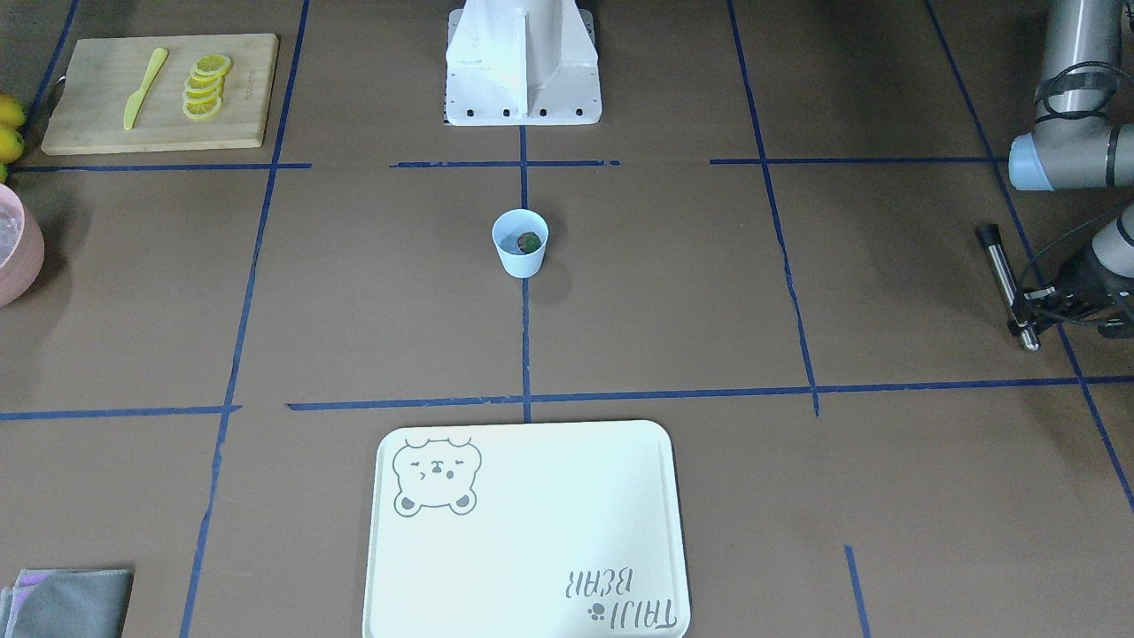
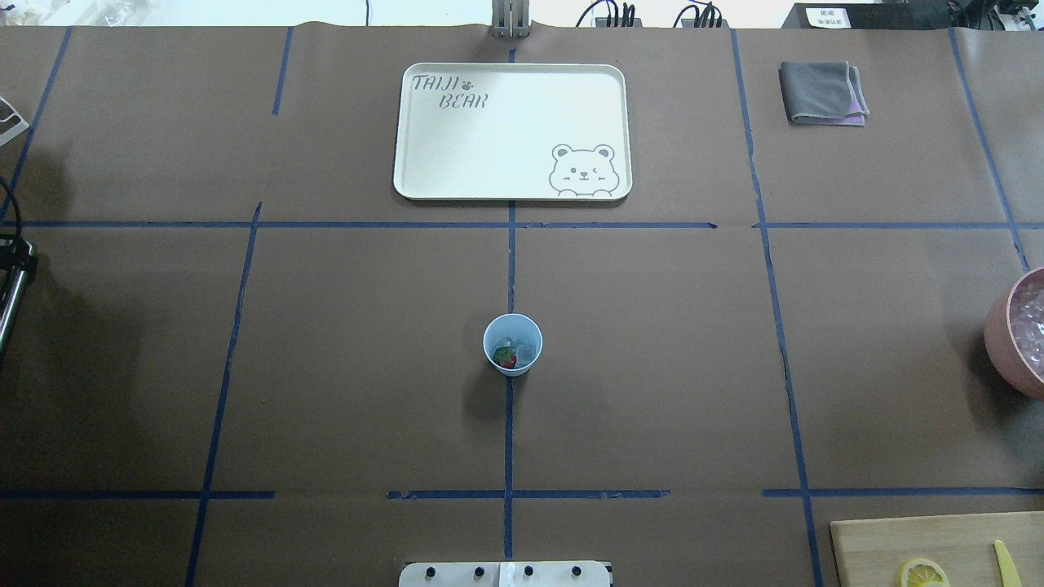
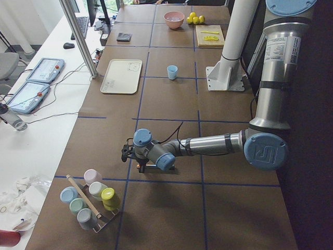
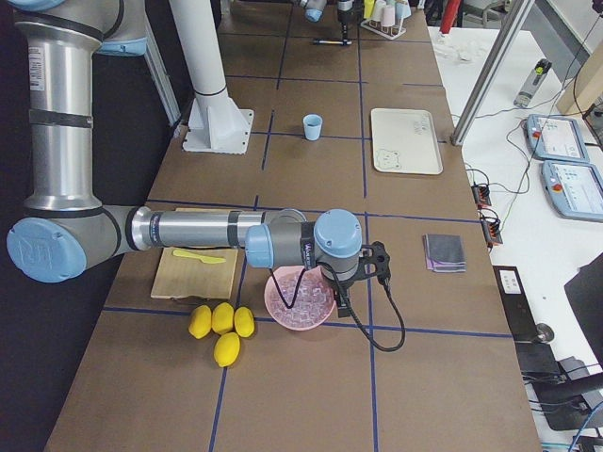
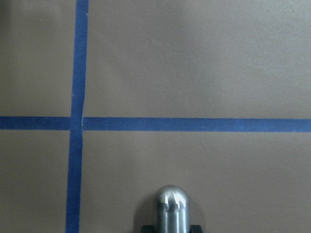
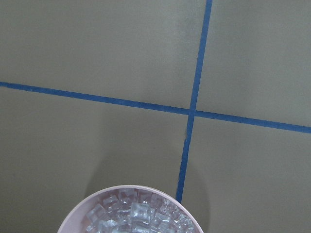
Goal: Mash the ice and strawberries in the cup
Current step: 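Grasp the upright metal pestle rod with the left gripper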
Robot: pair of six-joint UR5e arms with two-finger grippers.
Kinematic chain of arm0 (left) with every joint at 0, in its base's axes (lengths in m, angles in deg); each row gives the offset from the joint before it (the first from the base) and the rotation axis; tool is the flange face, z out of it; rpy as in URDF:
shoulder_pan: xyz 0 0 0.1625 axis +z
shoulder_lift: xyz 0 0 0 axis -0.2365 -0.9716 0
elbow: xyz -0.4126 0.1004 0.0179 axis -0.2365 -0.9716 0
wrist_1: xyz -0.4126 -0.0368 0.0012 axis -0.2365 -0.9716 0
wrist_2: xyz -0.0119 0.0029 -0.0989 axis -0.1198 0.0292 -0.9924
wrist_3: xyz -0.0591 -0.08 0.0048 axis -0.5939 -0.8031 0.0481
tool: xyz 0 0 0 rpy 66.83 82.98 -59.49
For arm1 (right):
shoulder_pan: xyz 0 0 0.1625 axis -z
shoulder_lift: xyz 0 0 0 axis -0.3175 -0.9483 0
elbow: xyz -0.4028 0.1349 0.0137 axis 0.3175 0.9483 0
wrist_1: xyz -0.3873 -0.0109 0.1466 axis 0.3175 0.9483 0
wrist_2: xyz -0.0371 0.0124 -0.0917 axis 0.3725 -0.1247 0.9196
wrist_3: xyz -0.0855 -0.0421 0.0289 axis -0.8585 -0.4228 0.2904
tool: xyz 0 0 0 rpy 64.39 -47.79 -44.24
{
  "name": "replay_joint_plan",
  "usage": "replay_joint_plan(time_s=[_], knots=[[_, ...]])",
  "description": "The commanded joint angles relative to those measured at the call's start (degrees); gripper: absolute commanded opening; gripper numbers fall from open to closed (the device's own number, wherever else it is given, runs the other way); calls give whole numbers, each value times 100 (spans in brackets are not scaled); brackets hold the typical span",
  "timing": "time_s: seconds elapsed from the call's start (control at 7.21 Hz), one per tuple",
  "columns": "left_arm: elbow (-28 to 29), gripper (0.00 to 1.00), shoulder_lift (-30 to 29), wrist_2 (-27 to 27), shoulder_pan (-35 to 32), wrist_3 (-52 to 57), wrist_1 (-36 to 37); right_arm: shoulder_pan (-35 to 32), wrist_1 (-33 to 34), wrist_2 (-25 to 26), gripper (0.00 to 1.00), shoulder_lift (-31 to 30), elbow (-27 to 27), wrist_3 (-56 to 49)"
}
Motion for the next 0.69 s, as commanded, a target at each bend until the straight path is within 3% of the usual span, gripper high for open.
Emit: replay_joint_plan(time_s=[0.0,0.14,0.55], knots=[[-351,0,-22,-376,-64,-3,96,4,2,0,99,6,3,6],[-561,0,-40,-578,-273,40,218,4,2,0,99,6,3,6],[-2010,0,-57,-642,-521,336,369,-5,2,-9,99,-2,3,6]])
